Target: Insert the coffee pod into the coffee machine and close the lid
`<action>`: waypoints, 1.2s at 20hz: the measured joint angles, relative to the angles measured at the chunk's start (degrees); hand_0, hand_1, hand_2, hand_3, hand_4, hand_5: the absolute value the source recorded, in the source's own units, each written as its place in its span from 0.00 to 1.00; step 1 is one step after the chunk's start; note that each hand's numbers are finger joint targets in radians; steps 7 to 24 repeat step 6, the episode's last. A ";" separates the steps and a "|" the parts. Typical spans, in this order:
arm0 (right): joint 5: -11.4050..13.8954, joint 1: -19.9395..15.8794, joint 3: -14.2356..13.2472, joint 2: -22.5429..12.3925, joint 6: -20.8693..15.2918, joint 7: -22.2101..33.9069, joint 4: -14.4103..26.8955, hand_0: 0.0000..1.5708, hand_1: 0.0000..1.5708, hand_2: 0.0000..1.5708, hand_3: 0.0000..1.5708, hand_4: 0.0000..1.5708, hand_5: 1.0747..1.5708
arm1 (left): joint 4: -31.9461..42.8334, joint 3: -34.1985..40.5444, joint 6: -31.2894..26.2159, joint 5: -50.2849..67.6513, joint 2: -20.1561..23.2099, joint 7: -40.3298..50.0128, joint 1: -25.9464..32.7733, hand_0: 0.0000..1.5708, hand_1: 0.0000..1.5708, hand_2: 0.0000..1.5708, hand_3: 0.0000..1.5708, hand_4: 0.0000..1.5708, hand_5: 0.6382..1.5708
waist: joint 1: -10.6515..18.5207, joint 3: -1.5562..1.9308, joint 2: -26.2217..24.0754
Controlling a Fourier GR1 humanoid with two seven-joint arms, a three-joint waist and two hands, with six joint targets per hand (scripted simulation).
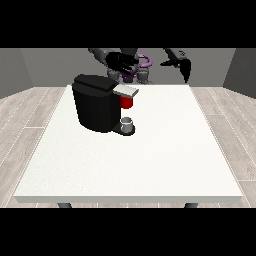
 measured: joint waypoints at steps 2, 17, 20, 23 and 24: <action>-2.14 3.15 2.30 0.75 0.07 -1.27 -1.72 0.00 0.00 0.00 0.00 0.17 1.00 | 0.64 0.02 0.30 -0.10 -0.19 -0.38 0.53 0.00 0.00 0.00 0.00 0.09 1.00 | -0.79 0.01 -1.91; -7.38 11.25 6.00 1.52 -0.79 -2.54 -5.14 0.00 0.00 0.00 0.00 0.10 1.00 | 1.59 0.13 0.48 0.14 -0.71 -1.06 2.47 0.00 0.00 0.00 0.00 0.12 1.00 | -3.01 0.00 -6.16; -7.38 11.25 6.00 1.52 -0.79 -2.54 -5.14 0.00 0.00 0.00 0.00 0.10 1.00 | 1.59 0.13 0.48 0.14 -0.71 -1.06 2.47 0.00 0.00 0.00 0.00 0.12 1.00 | -3.01 0.00 -6.16; -7.38 11.25 6.00 1.52 -0.79 -2.54 -5.14 0.00 0.00 0.00 0.00 0.10 1.00 | 1.59 0.13 0.48 0.14 -0.71 -1.06 2.47 0.00 0.00 0.00 0.00 0.12 1.00 | -3.01 0.00 -6.16; -7.38 11.25 6.00 1.52 -0.79 -2.54 -5.14 0.00 0.00 0.00 0.00 0.10 1.00 | 1.59 0.13 0.48 0.14 -0.71 -1.06 2.47 0.00 0.00 0.00 0.00 0.12 1.00 | -3.01 0.00 -6.16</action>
